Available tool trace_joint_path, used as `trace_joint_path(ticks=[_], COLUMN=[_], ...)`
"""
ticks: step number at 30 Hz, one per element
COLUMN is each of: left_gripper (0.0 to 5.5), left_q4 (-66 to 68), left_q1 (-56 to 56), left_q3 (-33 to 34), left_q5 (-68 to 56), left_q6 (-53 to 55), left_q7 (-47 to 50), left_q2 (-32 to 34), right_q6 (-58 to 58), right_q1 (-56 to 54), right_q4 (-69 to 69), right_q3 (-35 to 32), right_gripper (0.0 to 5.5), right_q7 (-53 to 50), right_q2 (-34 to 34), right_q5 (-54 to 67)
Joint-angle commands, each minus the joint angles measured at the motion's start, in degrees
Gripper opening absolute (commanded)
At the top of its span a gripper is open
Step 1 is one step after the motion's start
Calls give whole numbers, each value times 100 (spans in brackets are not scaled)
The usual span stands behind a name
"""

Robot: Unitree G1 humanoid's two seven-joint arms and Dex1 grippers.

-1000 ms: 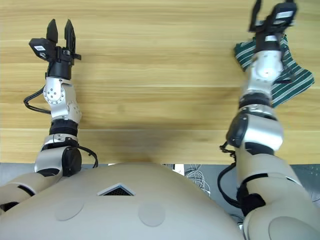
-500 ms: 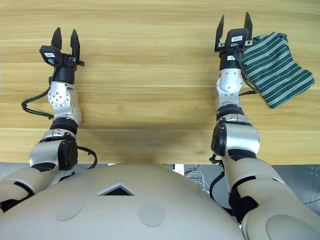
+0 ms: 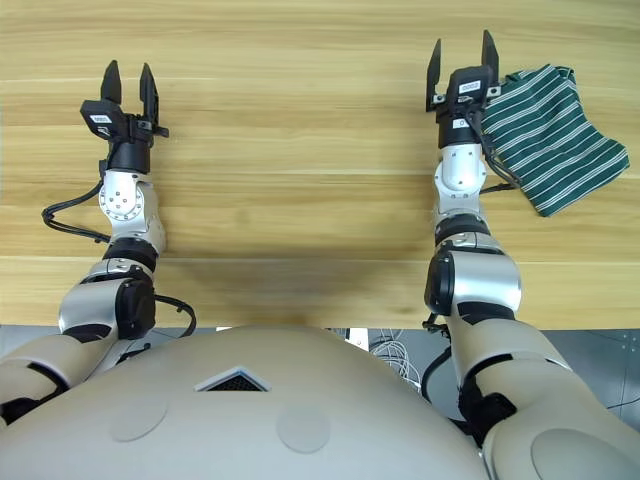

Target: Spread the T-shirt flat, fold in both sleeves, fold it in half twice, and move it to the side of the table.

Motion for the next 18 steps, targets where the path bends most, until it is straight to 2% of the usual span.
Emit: trace_joint_path(ticks=[1,18], left_gripper=[220,220], left_q4=[34,37], left_q1=[92,93], left_q3=[-25,-63], left_q5=[6,23], left_q6=[-79,-137], left_q7=[31,51], left_q2=[-47,-32], right_q6=[-22,0], right_q1=[32,63], right_q4=[-6,-24], right_q3=[-64,-138], right_gripper=[319,319], right_q7=[206,431], right_q2=[-49,-42], right_q5=[152,298])
